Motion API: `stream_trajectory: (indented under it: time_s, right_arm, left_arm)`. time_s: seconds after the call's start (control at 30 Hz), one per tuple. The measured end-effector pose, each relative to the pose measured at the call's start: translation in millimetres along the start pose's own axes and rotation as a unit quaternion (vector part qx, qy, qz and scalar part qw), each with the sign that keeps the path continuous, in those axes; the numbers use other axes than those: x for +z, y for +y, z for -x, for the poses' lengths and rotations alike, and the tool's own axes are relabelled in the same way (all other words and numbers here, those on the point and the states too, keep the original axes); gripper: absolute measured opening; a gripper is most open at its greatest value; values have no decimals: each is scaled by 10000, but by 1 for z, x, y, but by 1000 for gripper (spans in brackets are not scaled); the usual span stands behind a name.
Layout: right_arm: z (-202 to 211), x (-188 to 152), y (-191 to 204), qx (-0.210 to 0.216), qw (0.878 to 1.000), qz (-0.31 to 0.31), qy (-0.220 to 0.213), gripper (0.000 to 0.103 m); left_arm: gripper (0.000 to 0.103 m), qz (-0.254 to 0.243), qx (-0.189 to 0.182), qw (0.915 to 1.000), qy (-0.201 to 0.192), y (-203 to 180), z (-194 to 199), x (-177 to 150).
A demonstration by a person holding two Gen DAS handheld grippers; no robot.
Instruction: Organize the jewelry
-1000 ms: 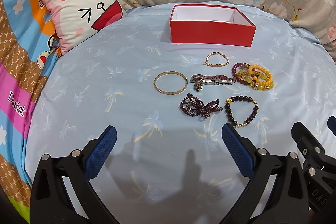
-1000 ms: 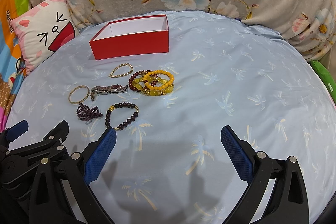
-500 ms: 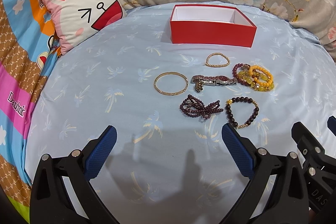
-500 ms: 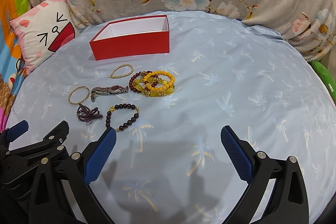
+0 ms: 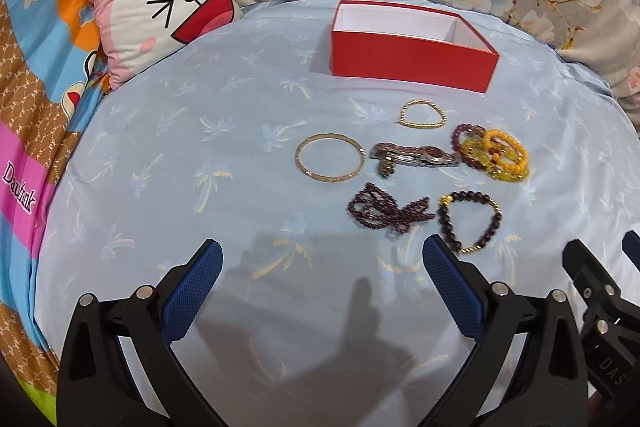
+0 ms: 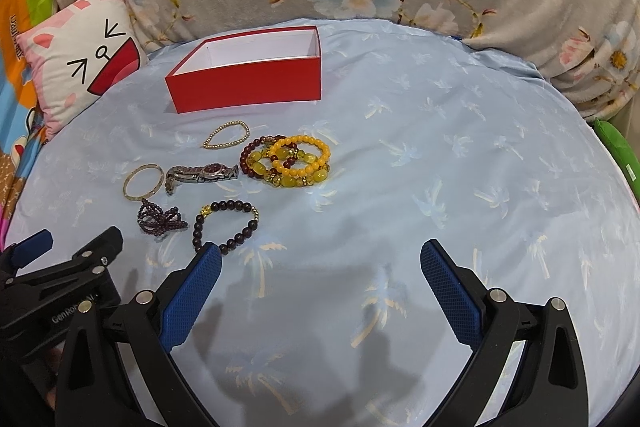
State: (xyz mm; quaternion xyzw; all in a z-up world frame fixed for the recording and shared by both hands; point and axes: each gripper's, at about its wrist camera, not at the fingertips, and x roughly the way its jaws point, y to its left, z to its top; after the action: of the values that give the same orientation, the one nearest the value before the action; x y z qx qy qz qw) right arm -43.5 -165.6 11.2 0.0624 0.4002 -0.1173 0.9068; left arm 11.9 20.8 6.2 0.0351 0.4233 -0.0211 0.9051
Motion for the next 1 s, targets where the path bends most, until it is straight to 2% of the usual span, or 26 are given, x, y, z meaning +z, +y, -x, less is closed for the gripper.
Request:
stream_trajectory:
  time_s: [0.13, 0.33, 0.8, 1.0]
  right_arm:
    - [-13, 2, -7, 7, 9999, -97, 117, 96]
    - [-29, 5, -7, 32, 9997, -93, 205, 96]
    - [-60, 17, -1, 94, 9990, -44, 424, 96]
    - [-67, 22, 0, 112, 9989, -51, 452, 96]
  left_arm:
    - [96, 166, 70, 9998, -11, 14, -13, 8]
    - [96, 486, 82, 9986, 196, 34, -41, 21]
    - [95, 73, -82, 9992, 385, 7, -94, 42]
    - [93, 100, -115, 9994, 299, 5, -101, 49]
